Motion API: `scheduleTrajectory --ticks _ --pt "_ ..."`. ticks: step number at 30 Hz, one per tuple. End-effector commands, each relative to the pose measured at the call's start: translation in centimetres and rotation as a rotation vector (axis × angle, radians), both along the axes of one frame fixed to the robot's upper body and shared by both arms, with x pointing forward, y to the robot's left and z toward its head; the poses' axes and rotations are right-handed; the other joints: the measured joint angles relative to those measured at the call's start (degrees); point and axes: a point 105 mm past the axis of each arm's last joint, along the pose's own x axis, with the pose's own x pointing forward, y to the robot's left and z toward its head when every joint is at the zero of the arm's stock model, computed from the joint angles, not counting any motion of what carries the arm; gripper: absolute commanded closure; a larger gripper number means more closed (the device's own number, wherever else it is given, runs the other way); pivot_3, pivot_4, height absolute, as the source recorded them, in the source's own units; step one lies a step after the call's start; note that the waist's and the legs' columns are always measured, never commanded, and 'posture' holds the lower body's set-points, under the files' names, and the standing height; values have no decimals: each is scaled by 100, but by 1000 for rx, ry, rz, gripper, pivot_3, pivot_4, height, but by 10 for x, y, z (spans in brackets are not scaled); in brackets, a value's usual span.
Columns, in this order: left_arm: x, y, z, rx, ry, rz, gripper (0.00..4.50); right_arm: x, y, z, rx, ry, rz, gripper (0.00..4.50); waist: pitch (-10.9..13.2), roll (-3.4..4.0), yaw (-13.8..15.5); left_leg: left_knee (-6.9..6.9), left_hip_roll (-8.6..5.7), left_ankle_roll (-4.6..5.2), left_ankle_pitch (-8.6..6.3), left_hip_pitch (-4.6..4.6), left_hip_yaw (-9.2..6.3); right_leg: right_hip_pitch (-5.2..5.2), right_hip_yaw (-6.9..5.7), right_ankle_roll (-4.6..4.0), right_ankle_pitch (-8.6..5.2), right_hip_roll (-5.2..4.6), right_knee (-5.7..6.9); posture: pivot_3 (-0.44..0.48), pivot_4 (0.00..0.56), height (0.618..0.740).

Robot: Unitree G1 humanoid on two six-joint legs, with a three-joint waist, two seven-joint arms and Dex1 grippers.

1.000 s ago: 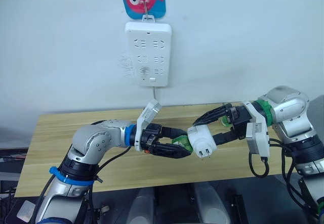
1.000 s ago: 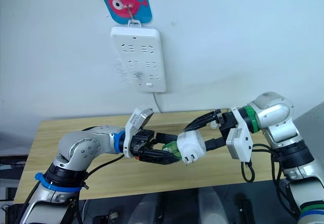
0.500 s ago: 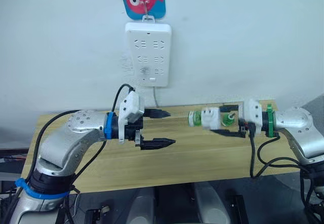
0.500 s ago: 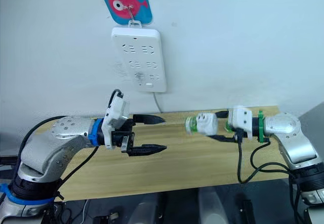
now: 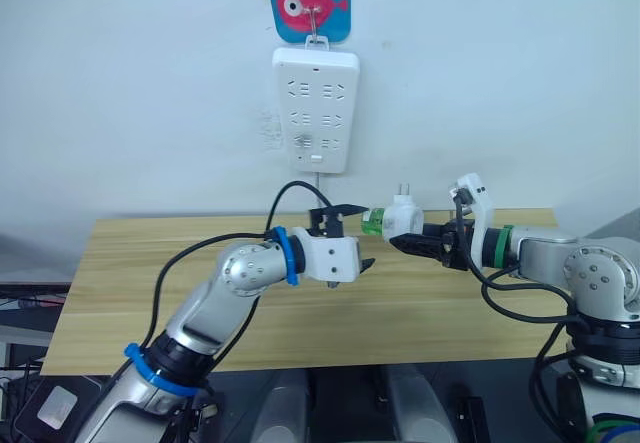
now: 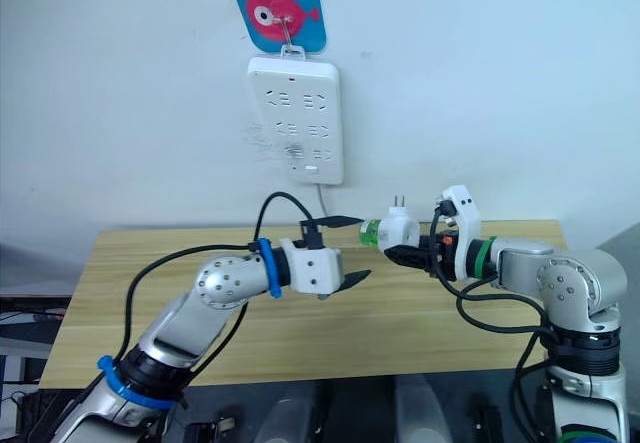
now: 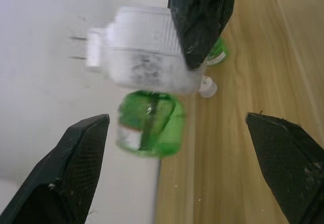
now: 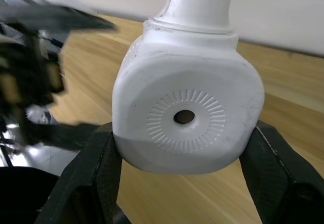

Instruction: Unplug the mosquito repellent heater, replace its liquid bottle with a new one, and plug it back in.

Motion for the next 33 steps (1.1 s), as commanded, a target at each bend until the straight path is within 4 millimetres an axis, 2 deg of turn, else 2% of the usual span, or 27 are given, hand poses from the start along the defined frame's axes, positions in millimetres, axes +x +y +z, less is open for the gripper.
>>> scheduleTrajectory --ticks 1,4,15,22,29,33 --pt "5 -4 6 -4 -28 20 0 -5 -1 13 5 -37 -2 1579 -2 1 -4 0 0 1 0 1 4 0 1 0 0 0 2 -98 230 740" --pt "12 -5 5 12 -34 47 0 -10 1 14 -1 -29 20 1579 -4 1 -10 0 2 2 0 1 9 -1 1 0 0 1 3 -104 234 740" --pt "16 -21 5 19 -18 54 0 -14 6 17 8 -39 39 1579 -6 0 -29 1 2 5 1 3 12 0 3 0 0 2 8 -112 241 740" --pt "18 -17 3 56 -25 67 2121 -14 9 17 6 -40 44 1579 -6 0 -98 3 2 8 2 4 12 1 3 0 0 2 15 -113 245 740" --pt "17 -18 3 57 -35 62 2201 -13 12 20 14 -50 50 1579 -6 0 -145 4 2 13 3 7 12 1 4 1 1 2 23 -113 246 740" --pt "21 -17 5 35 -51 77 2201 -7 14 34 71 -123 21 222 -6 -1 -147 7 1 19 0 12 14 0 7 1 1 2 38 -114 247 740"
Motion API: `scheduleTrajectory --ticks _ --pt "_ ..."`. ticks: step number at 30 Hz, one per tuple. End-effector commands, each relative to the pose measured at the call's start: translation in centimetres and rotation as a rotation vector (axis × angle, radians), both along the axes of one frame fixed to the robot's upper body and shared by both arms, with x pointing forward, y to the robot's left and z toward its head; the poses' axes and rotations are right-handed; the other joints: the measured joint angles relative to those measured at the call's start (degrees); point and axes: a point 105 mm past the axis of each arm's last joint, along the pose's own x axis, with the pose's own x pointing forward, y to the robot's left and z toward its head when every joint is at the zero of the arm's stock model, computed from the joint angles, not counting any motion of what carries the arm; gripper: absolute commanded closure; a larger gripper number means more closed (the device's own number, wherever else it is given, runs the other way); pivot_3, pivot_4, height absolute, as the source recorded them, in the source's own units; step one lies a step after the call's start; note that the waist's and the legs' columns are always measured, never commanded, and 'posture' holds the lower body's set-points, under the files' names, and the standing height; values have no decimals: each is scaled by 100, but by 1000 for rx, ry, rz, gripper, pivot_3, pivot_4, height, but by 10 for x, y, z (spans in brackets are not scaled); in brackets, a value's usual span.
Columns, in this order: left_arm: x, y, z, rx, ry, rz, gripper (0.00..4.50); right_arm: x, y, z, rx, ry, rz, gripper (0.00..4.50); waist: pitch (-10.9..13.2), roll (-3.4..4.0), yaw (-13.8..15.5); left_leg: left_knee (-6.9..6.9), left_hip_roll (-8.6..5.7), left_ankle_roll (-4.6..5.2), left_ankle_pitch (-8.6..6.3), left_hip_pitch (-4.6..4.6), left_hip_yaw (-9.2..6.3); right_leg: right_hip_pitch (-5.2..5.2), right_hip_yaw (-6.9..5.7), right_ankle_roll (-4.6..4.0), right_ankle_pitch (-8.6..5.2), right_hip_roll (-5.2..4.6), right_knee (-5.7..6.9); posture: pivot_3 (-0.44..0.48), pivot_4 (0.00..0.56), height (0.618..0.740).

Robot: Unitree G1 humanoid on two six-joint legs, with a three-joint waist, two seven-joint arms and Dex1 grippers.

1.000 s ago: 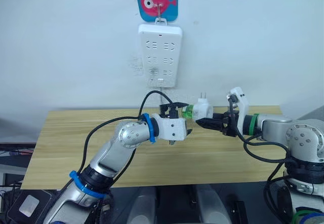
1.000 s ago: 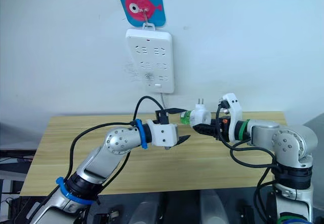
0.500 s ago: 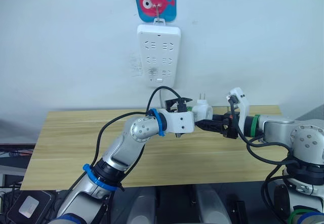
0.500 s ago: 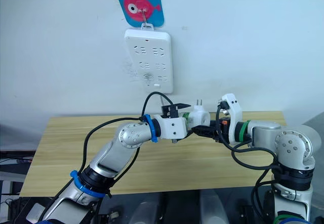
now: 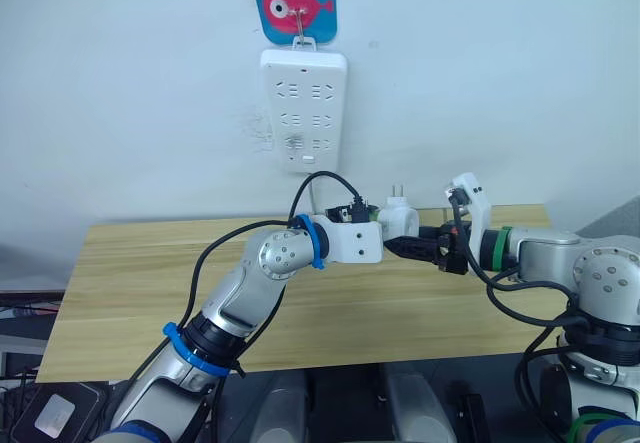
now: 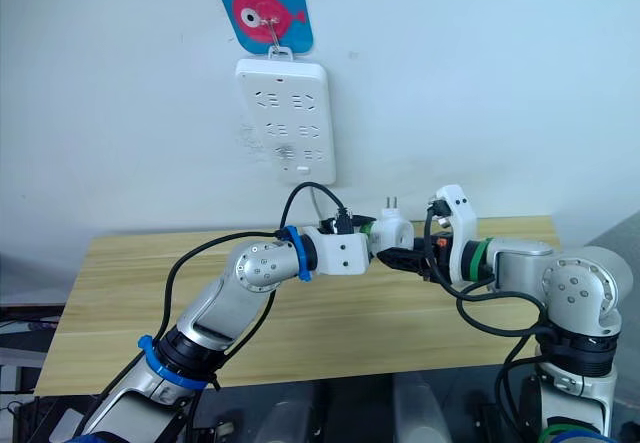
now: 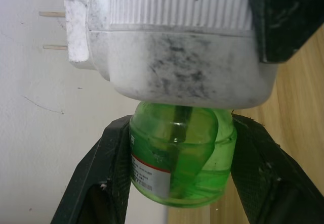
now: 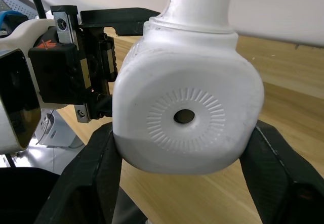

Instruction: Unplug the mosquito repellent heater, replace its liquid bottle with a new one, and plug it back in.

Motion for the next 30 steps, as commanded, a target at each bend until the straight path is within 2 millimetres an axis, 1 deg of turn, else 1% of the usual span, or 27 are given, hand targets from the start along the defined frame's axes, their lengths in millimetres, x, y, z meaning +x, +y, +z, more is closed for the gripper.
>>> scheduleTrajectory --ticks 1,3,5,7,8,11,12,14,16,19,21,25,27,28,30 --pt "1 -4 8 -54 -41 0 2201 2 2 26 59 -143 -19 9 0 0 0 2 0 5 -3 1 -1 0 0 0 0 0 5 -113 248 740" --pt "7 0 5 -92 -39 39 2201 2 -1 30 65 -200 -46 0 0 0 6 5 0 7 -3 2 -2 -1 -1 0 0 0 13 -119 246 740" --pt "11 3 3 -181 -10 77 2201 0 -1 34 75 -287 -83 0 -2 -1 6 8 1 7 -2 2 -4 0 -6 0 0 0 16 -126 244 740" --pt "9 -1 6 -279 15 68 2201 -3 -1 41 104 -380 -119 0 -2 -1 0 8 1 7 -2 3 -2 -1 -4 0 0 0 17 -126 240 740" --pt "9 -3 8 -361 44 74 2201 -5 -2 43 112 -425 -143 0 -2 -1 0 9 1 6 -2 2 -2 -1 -3 0 0 0 17 -133 238 740" --pt "11 3 13 -631 143 136 2201 -13 -3 41 128 -511 -207 0 -6 -1 -11 16 1 0 2 1 -1 -3 -2 0 0 -1 19 -153 236 740" --pt "10 4 15 -697 171 136 2201 -15 -1 39 138 -522 -218 0 -6 -1 -13 21 1 -7 5 1 -2 -2 -2 0 0 -1 22 -158 235 740" --pt "5 3 21 -818 234 109 2201 -21 9 37 166 -529 -209 0 -7 0 -23 32 1 -8 6 1 -1 -1 0 1 0 0 33 -165 234 740" --pt "0 -2 25 -887 303 72 2201 -25 17 34 179 -532 -194 0 -8 0 -57 51 1 -5 4 5 0 2 1 0 0 1 51 -174 234 740" --pt "-8 -9 29 -926 366 10 2201 -21 20 34 188 -546 -214 0 -9 -1 -133 58 1 -5 8 10 2 11 4 7 18 6 51 -180 232 740" --pt "-13 -12 29 -944 407 -19 2201 -14 20 36 191 -567 -236 0 -13 -2 -160 59 1 -6 18 14 4 20 4 13 23 10 48 -188 231 740" --pt "-16 -12 29 -980 469 -25 2201 -7 24 43 202 -600 -237 0 -14 -2 -190 59 3 -2 23 57 16 57 15 12 26 20 47 -190 230 740" --pt "-16 -12 29 -981 471 -26 2201 -5 26 44 199 -606 -230 0 -14 -2 -199 55 6 -1 22 92 16 90 15 17 22 25 42 -189 231 740" --pt "-17 -13 30 -980 473 -27 2201 -4 27 44 198 -606 -227 0 -14 -2 -209 56 9 -1 22 96 15 95 15 36 10 31 40 -189 231 740" --pt "-17 -14 30 -977 469 -22 2201 -2 28 44 197 -610 -229 0 -14 -2 -219 56 8 -1 23 96 17 95 16 37 10 36 40 -183 230 740"
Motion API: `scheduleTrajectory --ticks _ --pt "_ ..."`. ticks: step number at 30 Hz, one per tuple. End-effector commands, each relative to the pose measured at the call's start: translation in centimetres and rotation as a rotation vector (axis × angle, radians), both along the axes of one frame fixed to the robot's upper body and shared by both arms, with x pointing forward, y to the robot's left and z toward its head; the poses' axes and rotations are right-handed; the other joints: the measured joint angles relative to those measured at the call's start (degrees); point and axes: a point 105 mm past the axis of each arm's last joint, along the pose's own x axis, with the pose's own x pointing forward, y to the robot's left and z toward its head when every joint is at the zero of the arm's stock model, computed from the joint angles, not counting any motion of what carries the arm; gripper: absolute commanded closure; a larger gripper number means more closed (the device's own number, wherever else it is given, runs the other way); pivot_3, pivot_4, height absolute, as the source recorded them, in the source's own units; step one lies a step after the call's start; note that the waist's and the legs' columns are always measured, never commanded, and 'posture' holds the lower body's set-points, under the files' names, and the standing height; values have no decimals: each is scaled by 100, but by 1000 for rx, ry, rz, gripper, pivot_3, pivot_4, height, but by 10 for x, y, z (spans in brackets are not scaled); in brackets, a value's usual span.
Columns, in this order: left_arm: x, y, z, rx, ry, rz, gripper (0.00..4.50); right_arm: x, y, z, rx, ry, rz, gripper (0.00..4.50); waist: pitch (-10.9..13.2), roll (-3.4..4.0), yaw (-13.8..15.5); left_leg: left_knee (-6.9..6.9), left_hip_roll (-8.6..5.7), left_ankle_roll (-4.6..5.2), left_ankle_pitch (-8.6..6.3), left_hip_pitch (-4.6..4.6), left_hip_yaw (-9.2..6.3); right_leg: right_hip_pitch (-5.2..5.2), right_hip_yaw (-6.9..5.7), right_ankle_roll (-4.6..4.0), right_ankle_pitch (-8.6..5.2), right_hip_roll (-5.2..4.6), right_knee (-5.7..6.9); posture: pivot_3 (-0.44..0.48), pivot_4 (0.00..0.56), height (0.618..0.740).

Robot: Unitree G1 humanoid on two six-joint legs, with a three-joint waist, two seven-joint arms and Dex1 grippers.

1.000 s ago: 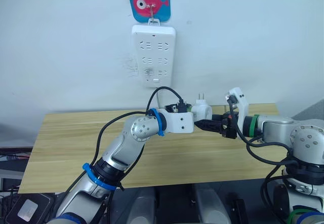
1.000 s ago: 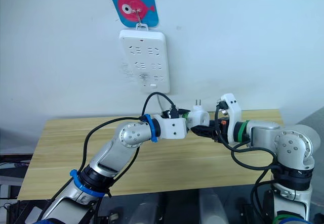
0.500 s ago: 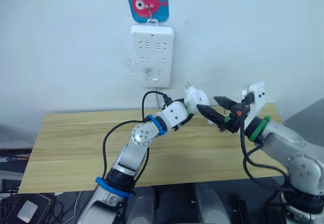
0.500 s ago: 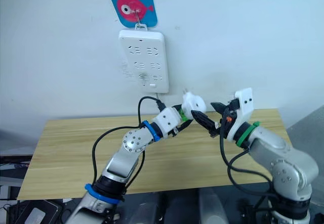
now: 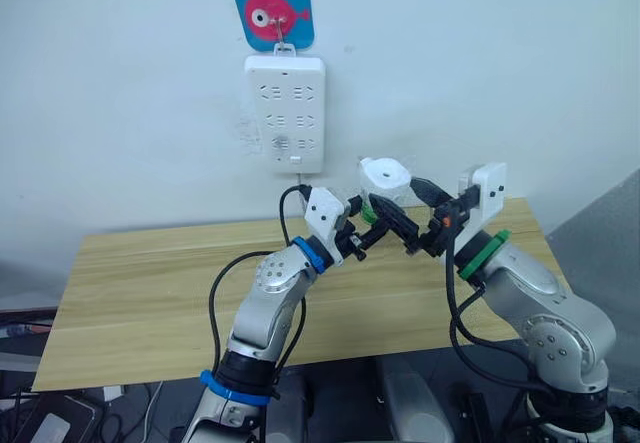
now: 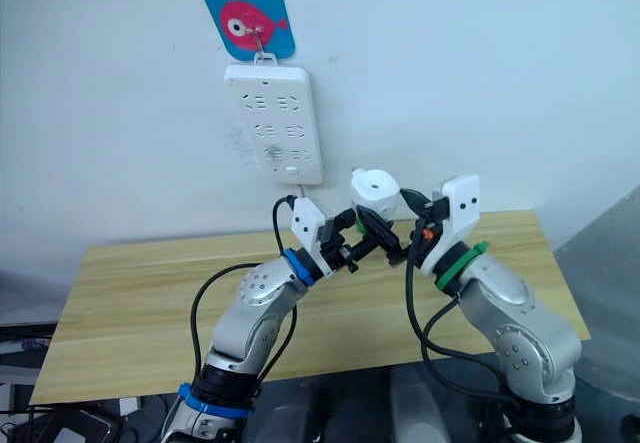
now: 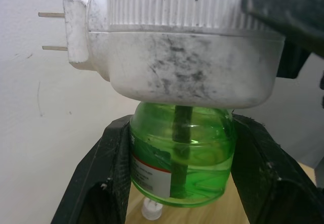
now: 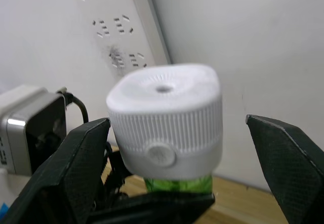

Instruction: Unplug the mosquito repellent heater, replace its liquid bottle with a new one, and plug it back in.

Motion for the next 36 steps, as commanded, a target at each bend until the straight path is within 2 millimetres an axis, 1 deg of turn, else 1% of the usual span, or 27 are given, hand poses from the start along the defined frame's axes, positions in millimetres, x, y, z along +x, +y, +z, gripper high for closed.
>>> scheduleTrajectory --ticks 1,2,8,11,12,13,14,21,23,26,27,28,29,30,33,34,36 --pt "-8 -6 16 -27 -58 -20 2201 -1 1 8 5 -46 0 0 0 0 -5 0 0 0 0 -1 -1 0 0 -6 3 -1 0 -183 230 740" --pt "-8 -5 15 -23 -57 -12 2201 0 2 7 -3 -48 2 0 0 0 -4 0 -1 0 0 -1 -1 -1 0 -24 14 -1 -1 -178 230 740" --pt "-9 -7 14 -7 -62 -6 2201 3 4 5 -9 -45 9 0 0 0 2 -3 -1 1 -1 -4 -2 -2 -1 -25 15 -10 -8 -172 231 740" --pt "-10 -7 14 -6 -64 -10 2201 3 4 7 7 -47 10 622 0 0 11 -3 -1 1 -1 -4 -4 -2 -2 -24 15 -10 -8 -172 231 740" --pt "-10 -7 14 -6 -64 -10 2201 4 4 7 11 -47 9 909 0 0 13 -3 -1 1 -1 -5 -3 -2 -1 -24 15 -10 -9 -171 232 740" --pt "-10 -7 14 -9 -63 -8 2201 4 4 8 14 -50 8 1343 0 0 15 -3 0 1 -1 -5 -3 -2 -1 -24 15 -10 -10 -171 232 740" --pt "-10 -7 14 -9 -62 -8 2201 4 3 9 17 -54 6 1444 0 0 15 -3 -1 1 -1 -5 -3 -1 -1 -24 15 -10 -11 -171 232 740" --pt "-8 -6 11 0 -55 6 2201 5 2 9 23 -61 -2 1443 0 0 15 -7 -1 1 -1 -6 -4 -2 -2 -23 14 -11 -19 -171 229 740" --pt "-11 -3 10 8 -60 -5 1481 5 1 8 18 -60 -7 1443 0 0 15 -8 -1 1 -1 -6 -4 -2 -1 -23 14 -11 -21 -171 229 740" --pt "-14 11 7 48 -72 -5 637 5 -1 6 1 -65 -13 1443 0 0 10 -15 3 1 -1 -6 -3 -4 -1 -23 14 -12 -23 -171 229 740" --pt "-14 23 5 65 -75 21 342 5 -2 4 -16 -71 -15 1443 0 0 9 -18 3 1 -1 -6 -4 -4 -2 -24 14 -12 -24 -149 225 740" --pt "-14 30 4 76 -77 40 18 5 -2 2 -29 -76 -16 1443 -1 1 9 -20 4 0 -1 -6 -6 -5 -3 -24 14 -12 -25 -149 225 740" --pt "-17 43 3 96 -81 66 0 5 -4 0 -37 -76 -20 1443 -1 2 10 -25 6 0 -1 -5 -6 -5 -3 -24 14 -12 -27 -134 223 740" --pt "-20 50 2 109 -82 82 0 6 -5 -2 -41 -76 -23 1443 -2 2 7 -29 6 0 -1 -4 -7 -7 -3 -24 14 -12 -29 -134 223 740" --pt "-19 87 -1 161 -77 243 0 6 -7 -8 -116 -103 -23 1443 -3 4 29 -43 10 -1 0 -2 -9 -10 -4 -25 15 -14 -33 -112 220 740" --pt "-19 100 3 166 -85 299 0 5 -6 -9 -134 -112 -13 1443 -4 4 39 -45 9 -1 0 -3 -10 -11 -4 -25 14 -15 -39 -104 217 740" --pt "-18 120 15 179 -125 368 0 5 -7 -10 -145 -122 -5 1443 -5 3 64 -58 9 -3 1 -3 -18 -8 -7 -25 15 -18 -60 -89 212 740"
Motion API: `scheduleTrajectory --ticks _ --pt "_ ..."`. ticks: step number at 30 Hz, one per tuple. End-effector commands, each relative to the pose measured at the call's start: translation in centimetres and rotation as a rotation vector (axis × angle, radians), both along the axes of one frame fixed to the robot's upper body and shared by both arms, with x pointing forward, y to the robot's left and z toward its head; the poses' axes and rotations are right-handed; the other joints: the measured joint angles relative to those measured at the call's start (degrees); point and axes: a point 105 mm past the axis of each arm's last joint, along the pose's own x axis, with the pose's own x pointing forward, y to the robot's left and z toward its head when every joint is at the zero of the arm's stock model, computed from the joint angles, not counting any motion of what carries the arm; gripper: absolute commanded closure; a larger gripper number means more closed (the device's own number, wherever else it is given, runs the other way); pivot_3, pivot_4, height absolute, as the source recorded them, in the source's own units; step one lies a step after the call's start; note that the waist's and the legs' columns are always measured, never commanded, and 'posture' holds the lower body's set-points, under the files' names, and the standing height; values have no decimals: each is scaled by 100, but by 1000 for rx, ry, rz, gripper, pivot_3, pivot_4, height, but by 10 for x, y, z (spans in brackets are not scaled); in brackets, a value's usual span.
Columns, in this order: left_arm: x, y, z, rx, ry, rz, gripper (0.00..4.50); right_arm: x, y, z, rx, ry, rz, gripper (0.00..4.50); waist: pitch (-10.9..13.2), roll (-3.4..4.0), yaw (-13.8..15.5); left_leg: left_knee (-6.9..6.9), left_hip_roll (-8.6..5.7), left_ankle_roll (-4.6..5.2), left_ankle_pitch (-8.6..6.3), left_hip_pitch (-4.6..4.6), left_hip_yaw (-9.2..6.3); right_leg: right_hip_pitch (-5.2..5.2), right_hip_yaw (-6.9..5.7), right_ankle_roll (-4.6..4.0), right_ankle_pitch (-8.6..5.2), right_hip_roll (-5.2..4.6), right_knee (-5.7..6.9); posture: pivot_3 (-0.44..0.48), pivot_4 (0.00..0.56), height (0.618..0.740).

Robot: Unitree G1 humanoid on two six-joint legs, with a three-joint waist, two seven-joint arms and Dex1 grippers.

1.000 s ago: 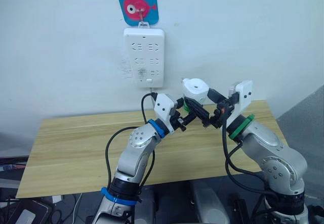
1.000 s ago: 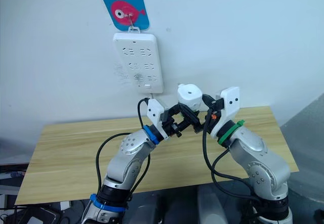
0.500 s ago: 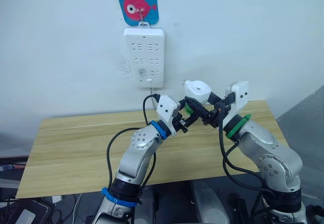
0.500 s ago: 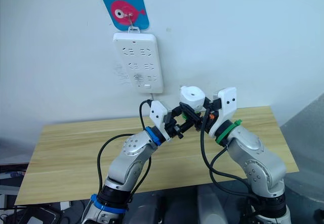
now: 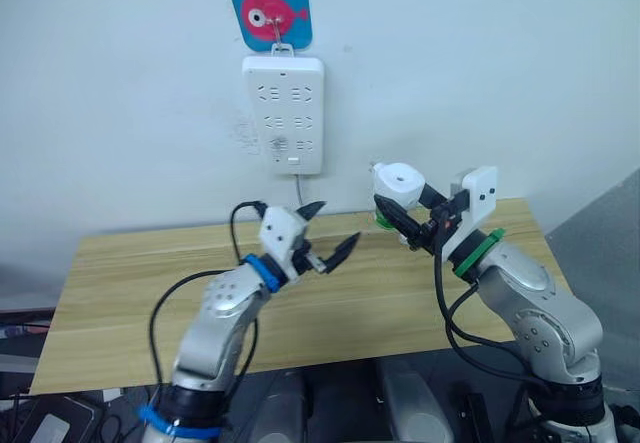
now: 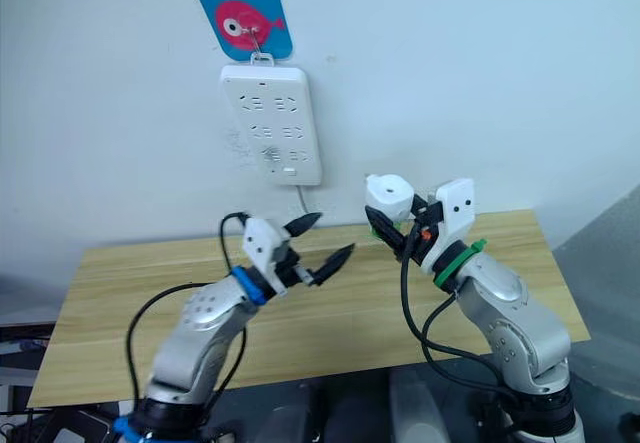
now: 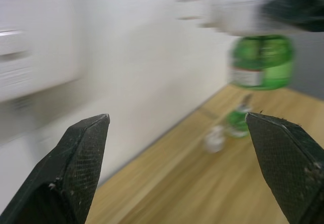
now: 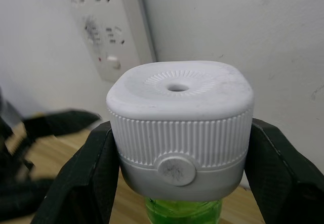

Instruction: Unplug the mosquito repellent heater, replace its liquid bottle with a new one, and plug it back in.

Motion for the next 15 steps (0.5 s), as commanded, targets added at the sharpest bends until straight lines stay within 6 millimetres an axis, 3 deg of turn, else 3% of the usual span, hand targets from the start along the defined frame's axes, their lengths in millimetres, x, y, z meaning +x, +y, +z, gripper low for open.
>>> scheduleTrajectory --ticks 1,3,6,15 --pt "0 29 38 9 -140 107 0 -5 2 11 1 -75 30 1443 -1 -1 20 -7 0 -4 2 -1 0 2 -5 -4 3 0 -12 -89 212 740" --pt "6 46 56 26 -196 158 0 -2 1 12 10 -79 24 1443 -3 -2 41 -14 0 -9 5 -4 -1 2 -9 -6 5 0 -22 -65 209 740" --pt "13 56 66 70 -217 132 0 -2 2 13 11 -80 40 1443 -10 -2 89 -19 -1 -11 6 -6 -2 1 -12 -7 5 -1 -26 -65 209 740" --pt "46 44 73 130 -177 -78 0 -12 17 26 39 -89 152 1443 -23 -5 171 -27 -5 -29 15 -10 -3 -2 -15 -9 6 -6 -34 -79 198 740"
